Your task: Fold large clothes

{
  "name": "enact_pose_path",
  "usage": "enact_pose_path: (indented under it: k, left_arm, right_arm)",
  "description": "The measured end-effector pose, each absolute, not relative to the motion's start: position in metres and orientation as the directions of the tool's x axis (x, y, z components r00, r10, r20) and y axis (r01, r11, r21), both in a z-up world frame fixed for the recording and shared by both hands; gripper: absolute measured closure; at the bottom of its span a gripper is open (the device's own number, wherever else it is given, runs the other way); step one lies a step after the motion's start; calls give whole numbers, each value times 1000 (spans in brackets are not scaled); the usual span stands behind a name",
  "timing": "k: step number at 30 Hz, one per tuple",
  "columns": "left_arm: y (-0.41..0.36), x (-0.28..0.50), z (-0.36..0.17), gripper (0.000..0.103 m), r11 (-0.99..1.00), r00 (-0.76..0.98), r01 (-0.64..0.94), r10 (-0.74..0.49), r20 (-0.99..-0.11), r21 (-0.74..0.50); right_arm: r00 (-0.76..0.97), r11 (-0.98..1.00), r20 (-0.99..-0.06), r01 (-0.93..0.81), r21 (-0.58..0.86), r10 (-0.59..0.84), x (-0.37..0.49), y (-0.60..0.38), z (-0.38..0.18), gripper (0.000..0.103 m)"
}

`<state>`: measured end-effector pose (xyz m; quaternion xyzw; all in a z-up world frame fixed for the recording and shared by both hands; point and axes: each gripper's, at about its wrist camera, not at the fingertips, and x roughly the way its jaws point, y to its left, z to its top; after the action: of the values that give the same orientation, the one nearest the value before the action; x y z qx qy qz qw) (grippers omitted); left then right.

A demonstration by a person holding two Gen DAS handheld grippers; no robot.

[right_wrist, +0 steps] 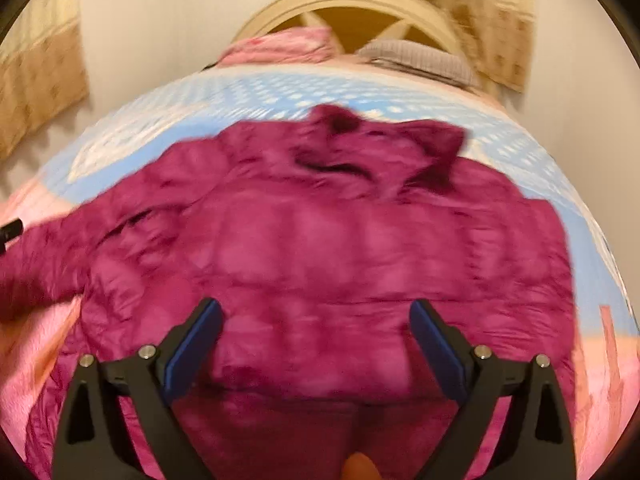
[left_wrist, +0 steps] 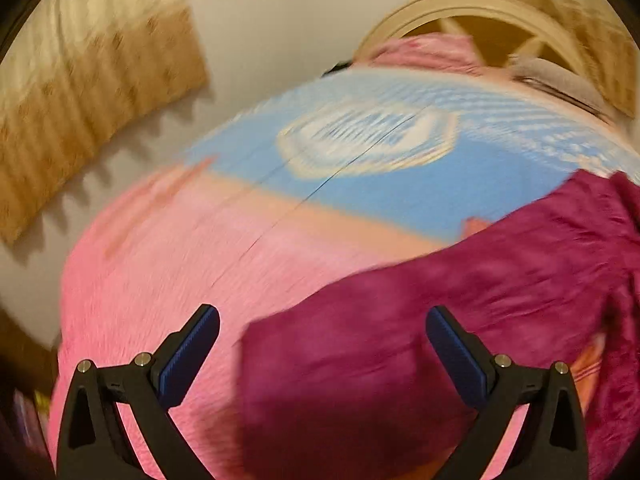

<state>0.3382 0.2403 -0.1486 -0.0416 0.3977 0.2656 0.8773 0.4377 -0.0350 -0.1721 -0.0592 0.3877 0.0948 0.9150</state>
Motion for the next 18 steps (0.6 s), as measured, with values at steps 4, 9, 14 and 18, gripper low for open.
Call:
enact_pose_path:
  k: [4,9,14,18]
  left_arm:
    - [269,322,-166,1,848,524,-525,391,-757,75]
    - [266,326,-175,1,856,529,-515,356,-770,42]
    - [255,332,-174,1,874,551,-484,278,-787,-30]
    - [250,334,-178,1,878,547,-476,254,-797,-47]
  right_arm:
    - [627,969,-766,-247,-24,141,445,-20,-195,7]
    - [615,969,-778,-246,-36,127,450,-16,-203,7]
    - [618,971,-778,-236,-40,118,454,-15,-206,6]
    - [628,972,-769,-231,-35,122,450,-17,-206,6]
